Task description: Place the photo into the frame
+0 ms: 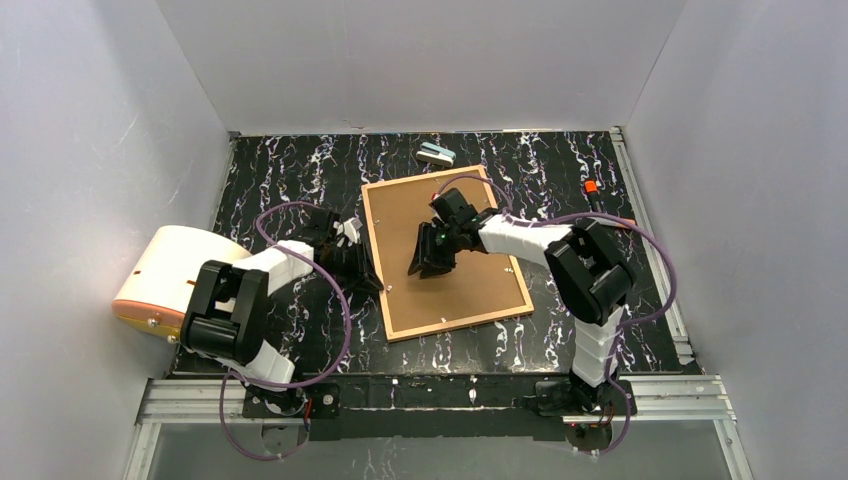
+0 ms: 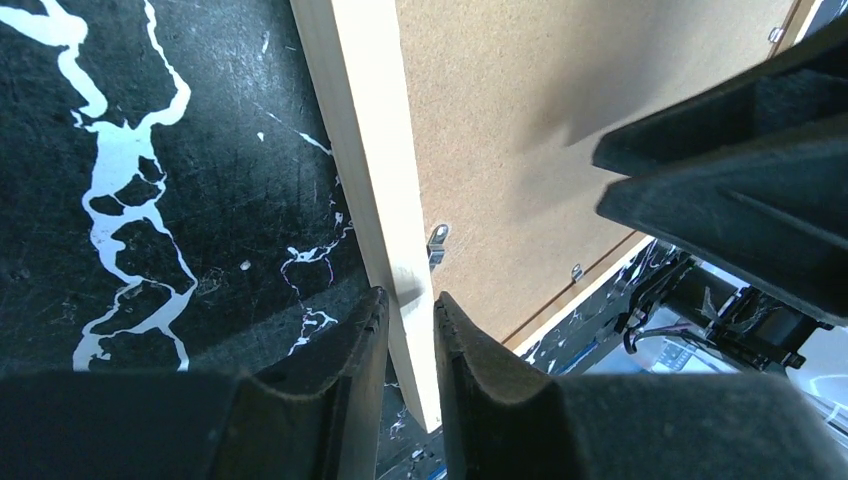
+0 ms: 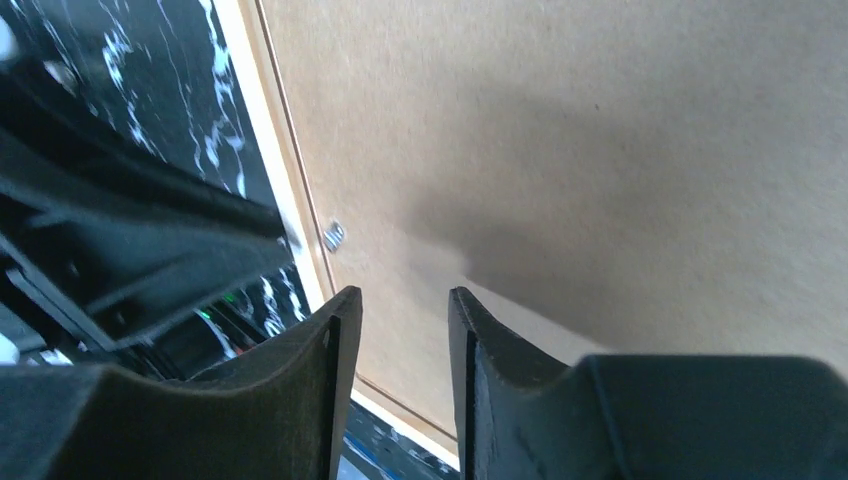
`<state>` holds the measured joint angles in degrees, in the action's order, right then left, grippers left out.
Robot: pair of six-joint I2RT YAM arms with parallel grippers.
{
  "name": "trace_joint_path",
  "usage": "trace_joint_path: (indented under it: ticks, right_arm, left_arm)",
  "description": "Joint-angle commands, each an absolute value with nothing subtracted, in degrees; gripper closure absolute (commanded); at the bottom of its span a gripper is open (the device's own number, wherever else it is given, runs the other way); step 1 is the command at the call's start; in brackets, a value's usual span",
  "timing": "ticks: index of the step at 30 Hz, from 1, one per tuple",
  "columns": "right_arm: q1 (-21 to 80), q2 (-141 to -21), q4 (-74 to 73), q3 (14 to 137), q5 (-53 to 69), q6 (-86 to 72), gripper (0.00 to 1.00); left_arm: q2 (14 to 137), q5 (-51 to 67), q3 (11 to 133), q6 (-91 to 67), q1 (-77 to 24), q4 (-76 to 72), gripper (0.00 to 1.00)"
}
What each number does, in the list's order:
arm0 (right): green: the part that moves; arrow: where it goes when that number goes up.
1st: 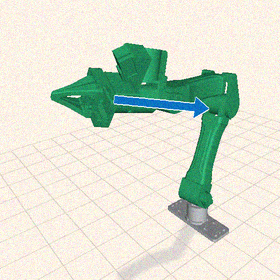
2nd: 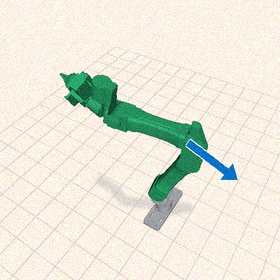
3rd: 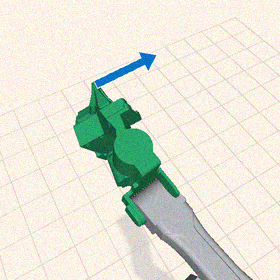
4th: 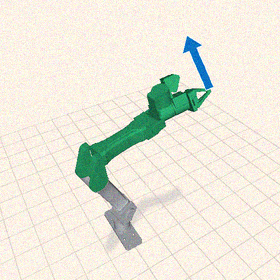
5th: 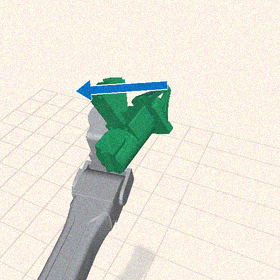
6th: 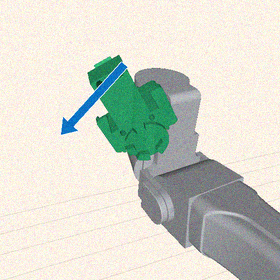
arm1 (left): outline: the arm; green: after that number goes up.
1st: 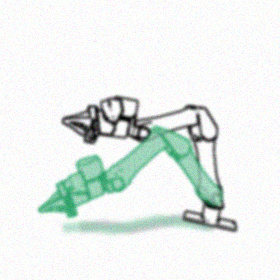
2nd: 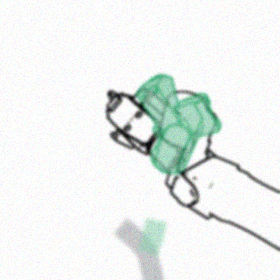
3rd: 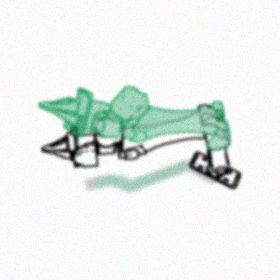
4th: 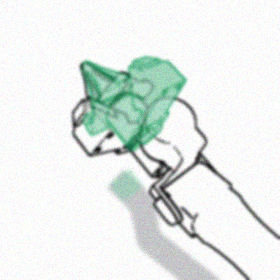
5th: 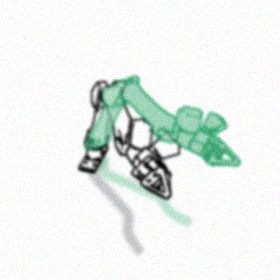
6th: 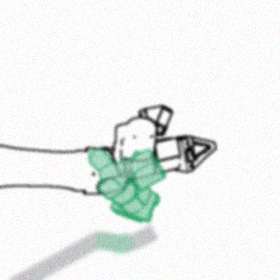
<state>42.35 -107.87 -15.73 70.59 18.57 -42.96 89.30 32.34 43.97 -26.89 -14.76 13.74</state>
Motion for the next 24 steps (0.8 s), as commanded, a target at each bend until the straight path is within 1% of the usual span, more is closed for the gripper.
trace_joint_path:
  ticks: [1,4,10,11,13,15,17,24]
  right_arm:
    - [43.45,-109.93,-7.42,73.87,20.38,-53.37,0.58]
    - [44.40,-110.30,-3.71,72.27,20.87,-57.53,0.65]
    - [46.85,-111.49,-0.83,70.85,21.14,-60.12,0.70]
    - [47.09,-111.71,-0.62,70.76,20.97,-60.19,0.72]
    - [47.40,-112.54,-0.44,70.88,21.04,-60.20,0.80]
    - [47.57,-113.09,-0.44,70.91,20.24,-60.16,0.85]
    - [47.78,-113.20,-0.49,69.88,19.60,-60.12,0.86]
    - [48.25,-114.13,2.11,66.42,19.62,-60.00,0.87]
  left_arm:
    - [86.74,32.37,42.38,-26.98,-15.02,14.54,0.80]
    - [86.90,32.75,41.39,-27.05,-14.99,14.18,0.83]
    - [87.37,32.98,39.20,-27.08,-14.96,13.80,0.87]
    - [87.55,32.96,38.90,-26.99,-15.00,13.83,0.88]
    - [87.93,32.68,38.81,-27.02,-14.97,14.14,0.89]
    - [88.29,32.12,38.90,-26.90,-15.00,14.82,0.90]
    - [88.64,31.24,38.91,-26.60,-14.96,15.34,0.91]
    - [89.85,28.99,38.93,-26.50,-15.00,16.57,0.93]
